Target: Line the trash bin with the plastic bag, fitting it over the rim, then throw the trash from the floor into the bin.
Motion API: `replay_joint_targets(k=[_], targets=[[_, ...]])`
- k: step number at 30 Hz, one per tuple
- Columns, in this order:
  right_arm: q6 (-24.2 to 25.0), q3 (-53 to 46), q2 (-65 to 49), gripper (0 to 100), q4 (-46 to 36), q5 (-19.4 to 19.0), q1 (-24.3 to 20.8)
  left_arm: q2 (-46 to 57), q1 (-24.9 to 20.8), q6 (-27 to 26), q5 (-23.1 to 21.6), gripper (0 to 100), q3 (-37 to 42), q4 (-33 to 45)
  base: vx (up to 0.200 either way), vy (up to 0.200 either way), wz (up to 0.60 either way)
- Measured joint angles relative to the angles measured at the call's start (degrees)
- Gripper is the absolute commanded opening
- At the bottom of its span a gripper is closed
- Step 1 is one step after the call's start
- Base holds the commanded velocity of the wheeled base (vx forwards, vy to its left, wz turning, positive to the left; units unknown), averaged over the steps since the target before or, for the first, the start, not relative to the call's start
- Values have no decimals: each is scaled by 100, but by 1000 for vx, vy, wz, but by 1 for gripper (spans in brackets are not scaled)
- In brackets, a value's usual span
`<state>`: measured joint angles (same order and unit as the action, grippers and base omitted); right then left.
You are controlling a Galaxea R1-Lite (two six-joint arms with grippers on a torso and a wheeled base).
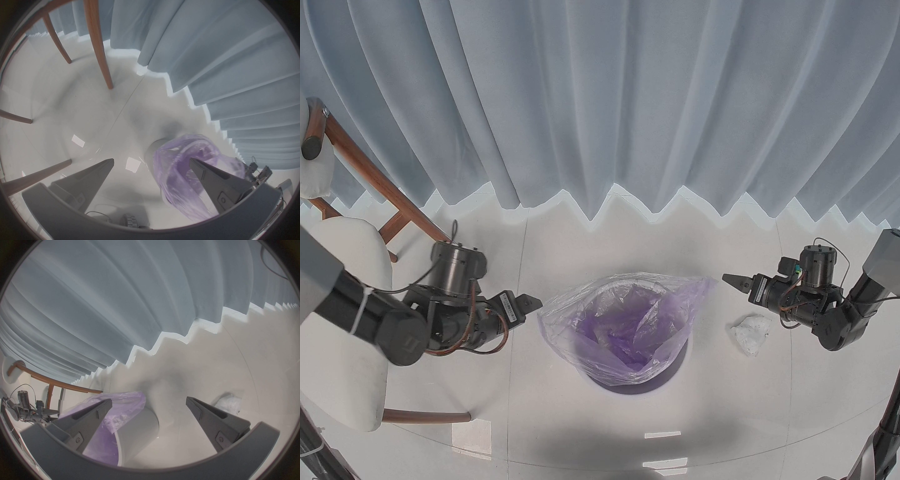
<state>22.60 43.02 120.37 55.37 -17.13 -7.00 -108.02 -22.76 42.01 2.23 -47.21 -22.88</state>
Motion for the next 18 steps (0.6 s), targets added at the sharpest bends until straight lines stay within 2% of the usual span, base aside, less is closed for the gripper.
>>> replay_joint_targets(k=[8,14,18], targets=[[202,-647,-621,100,137,27,-68,1618,-66,-20,-130,100,1293,-213,0,0,0],[1186,-811,-990,100,66,52,-389,2619,-80,-24,-458,100,2544,-763,0,0,0],[1574,-819,-1207,100,-397,66,-614,3228,16,17,-516,100,3255,-1185,0,0,0]])
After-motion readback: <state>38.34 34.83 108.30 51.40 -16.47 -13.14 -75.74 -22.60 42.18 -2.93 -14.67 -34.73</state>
